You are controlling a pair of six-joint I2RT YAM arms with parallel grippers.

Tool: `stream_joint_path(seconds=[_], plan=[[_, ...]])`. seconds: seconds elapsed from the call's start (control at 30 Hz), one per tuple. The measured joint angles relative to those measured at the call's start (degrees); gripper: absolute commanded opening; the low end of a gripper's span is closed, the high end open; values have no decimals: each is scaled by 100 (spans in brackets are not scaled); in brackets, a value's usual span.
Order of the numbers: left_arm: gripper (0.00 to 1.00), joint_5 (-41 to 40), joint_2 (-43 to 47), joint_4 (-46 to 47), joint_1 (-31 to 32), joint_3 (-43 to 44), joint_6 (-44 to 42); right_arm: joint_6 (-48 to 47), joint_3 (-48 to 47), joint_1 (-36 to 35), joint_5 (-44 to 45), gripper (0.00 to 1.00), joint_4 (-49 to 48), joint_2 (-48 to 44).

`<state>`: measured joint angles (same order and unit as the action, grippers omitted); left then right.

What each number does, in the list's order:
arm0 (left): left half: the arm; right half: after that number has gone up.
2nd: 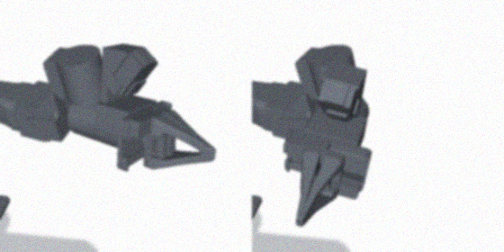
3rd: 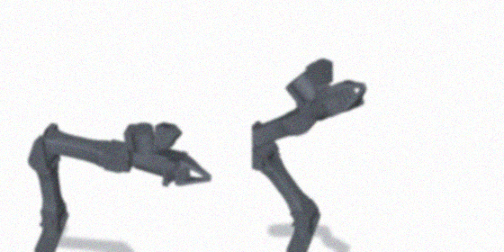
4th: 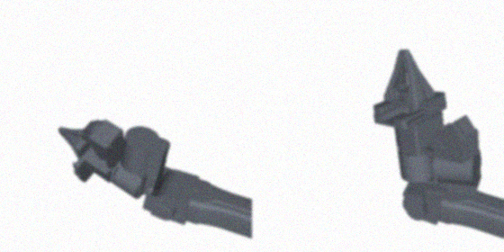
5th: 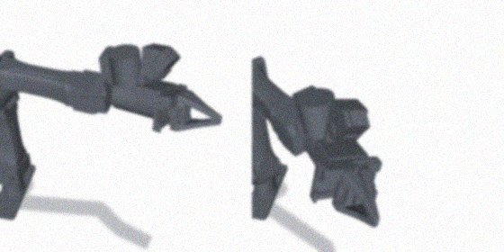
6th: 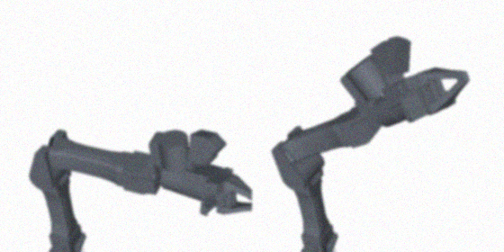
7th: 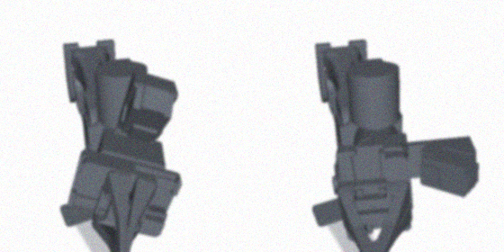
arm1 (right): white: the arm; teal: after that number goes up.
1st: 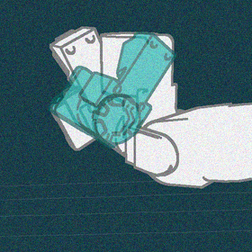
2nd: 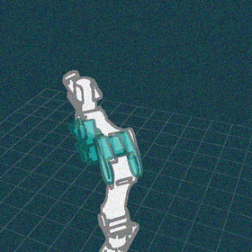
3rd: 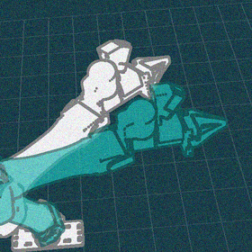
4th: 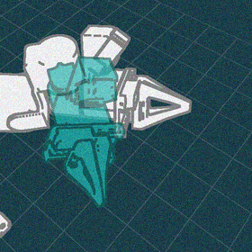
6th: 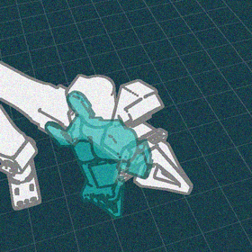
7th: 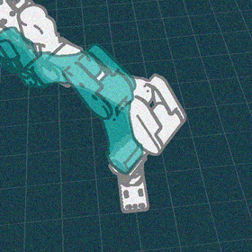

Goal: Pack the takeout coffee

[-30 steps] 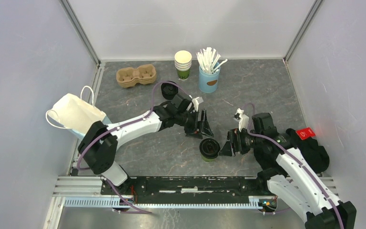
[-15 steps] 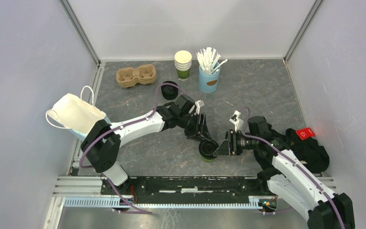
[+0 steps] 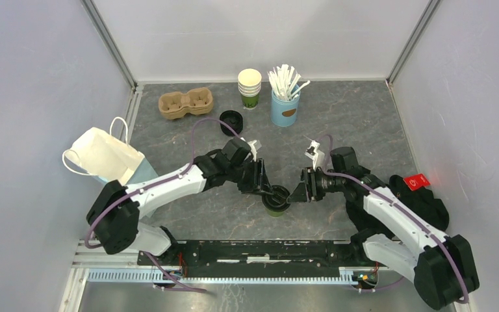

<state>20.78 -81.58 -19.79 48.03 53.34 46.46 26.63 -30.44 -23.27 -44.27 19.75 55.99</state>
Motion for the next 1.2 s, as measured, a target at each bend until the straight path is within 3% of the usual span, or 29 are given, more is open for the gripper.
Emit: stream_joint_path(seconds=[0.13, 0.3, 0.4, 0.57, 1.0, 1.2], plan=[[59, -208, 229, 66, -7, -199, 142, -175, -223, 0, -15, 59, -22, 354], [71, -369, 590, 33, 20, -428, 365, -431, -597, 2, 343, 81, 380, 516], [74, -426, 793, 26, 20, -470, 501, -326, -595, 7, 352, 86, 490, 267], [72, -404, 839, 81, -44, -490, 629, 122, -365, 7, 120, 85, 125, -140], [62, -39, 542, 348, -435, -614, 758, 662, 177, 7, -186, 82, -699, 192], [54, 81, 522, 546, -446, -835, 756, 752, 514, 7, -229, 73, -1032, 260]])
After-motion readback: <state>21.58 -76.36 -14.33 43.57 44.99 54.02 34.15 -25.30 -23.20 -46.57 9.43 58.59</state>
